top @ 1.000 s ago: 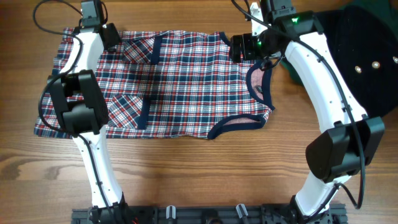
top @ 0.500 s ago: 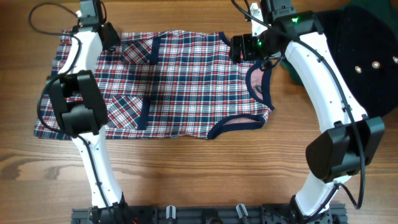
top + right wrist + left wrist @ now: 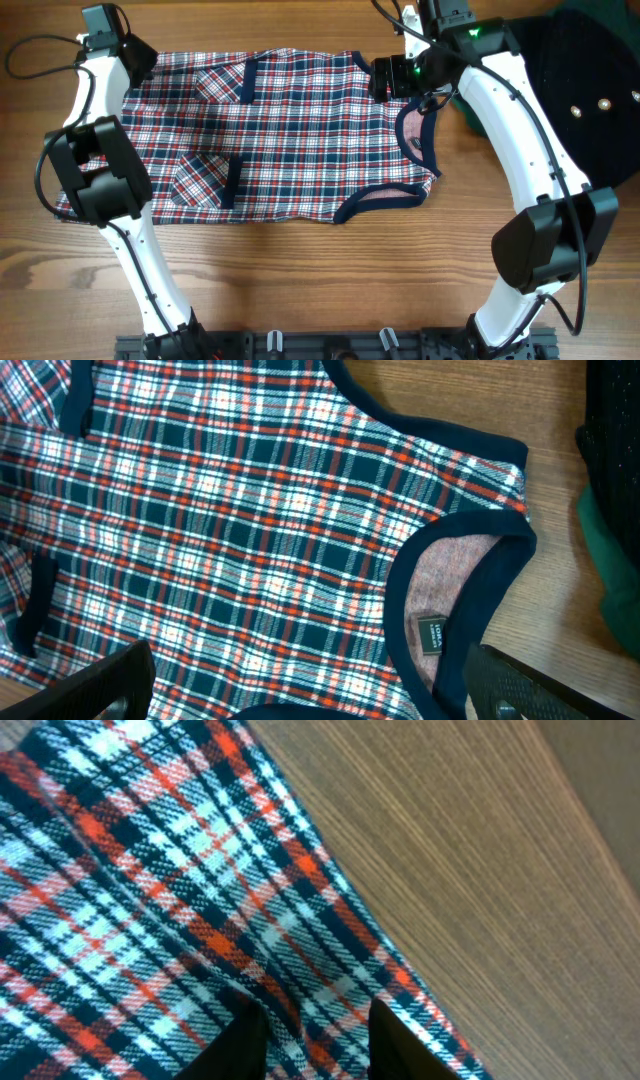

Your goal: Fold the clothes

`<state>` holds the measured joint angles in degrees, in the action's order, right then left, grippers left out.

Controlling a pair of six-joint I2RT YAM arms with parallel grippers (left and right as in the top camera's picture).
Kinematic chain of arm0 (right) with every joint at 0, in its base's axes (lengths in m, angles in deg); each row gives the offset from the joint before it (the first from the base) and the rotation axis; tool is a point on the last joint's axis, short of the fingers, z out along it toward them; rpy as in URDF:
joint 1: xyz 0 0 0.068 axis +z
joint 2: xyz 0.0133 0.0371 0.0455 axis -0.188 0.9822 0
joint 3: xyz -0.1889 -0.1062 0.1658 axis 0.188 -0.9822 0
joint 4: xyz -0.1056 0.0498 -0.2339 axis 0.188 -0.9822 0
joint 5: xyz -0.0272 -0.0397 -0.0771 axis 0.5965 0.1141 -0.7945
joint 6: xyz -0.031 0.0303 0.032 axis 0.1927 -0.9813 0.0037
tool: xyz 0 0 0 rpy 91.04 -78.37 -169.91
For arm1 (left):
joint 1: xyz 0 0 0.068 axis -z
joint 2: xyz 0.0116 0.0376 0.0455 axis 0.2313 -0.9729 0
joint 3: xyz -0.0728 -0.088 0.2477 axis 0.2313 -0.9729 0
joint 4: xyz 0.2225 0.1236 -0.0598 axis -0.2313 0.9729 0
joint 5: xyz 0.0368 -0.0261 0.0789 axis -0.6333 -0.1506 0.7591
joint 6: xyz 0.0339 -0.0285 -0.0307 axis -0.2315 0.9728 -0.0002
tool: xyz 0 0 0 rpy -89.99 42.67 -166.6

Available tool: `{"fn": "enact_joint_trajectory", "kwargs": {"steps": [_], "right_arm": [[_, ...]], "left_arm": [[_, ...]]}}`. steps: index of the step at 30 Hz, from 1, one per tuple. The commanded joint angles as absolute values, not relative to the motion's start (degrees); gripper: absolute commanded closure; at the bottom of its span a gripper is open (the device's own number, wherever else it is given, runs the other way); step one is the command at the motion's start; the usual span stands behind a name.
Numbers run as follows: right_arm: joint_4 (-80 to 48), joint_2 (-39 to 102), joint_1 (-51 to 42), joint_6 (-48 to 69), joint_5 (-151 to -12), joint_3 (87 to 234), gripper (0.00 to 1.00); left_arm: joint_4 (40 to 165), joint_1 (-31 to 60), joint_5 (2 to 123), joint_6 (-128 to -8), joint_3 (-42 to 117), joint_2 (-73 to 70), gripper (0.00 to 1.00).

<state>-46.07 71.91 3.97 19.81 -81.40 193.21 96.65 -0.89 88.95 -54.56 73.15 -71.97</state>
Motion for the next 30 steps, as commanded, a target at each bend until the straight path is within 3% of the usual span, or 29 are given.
{"fn": "enact_joint_trajectory", "kwargs": {"steps": [1, 8, 13, 19, 30], "right_arm": [[-45.76, 72.28, 3.95, 19.37, -82.41, 192.58, 0.0], [-46.16, 72.3, 3.95, 19.4, -82.41, 192.58, 0.0], [-46.57, 72.3, 3.93, 19.59, -82.48, 192.58, 0.0], [-46.55, 72.3, 3.93, 19.61, -82.43, 192.58, 0.0], [-46.46, 72.3, 3.95, 19.57, -82.41, 192.58, 0.0]], "left_arm": [[96.1, -0.78, 87.9, -53.99, 73.74, -70.03, 0.68], [97.63, -0.78, 88.09, -54.01, 73.74, -70.27, 0.7], [96.98, -0.78, 88.07, -54.01, 73.74, -70.27, 0.96], [97.65, -0.78, 88.07, -54.03, 73.74, -70.27, 0.96], [85.26, 0.6, 86.58, -57.53, 73.76, -70.14, 0.96]]}}
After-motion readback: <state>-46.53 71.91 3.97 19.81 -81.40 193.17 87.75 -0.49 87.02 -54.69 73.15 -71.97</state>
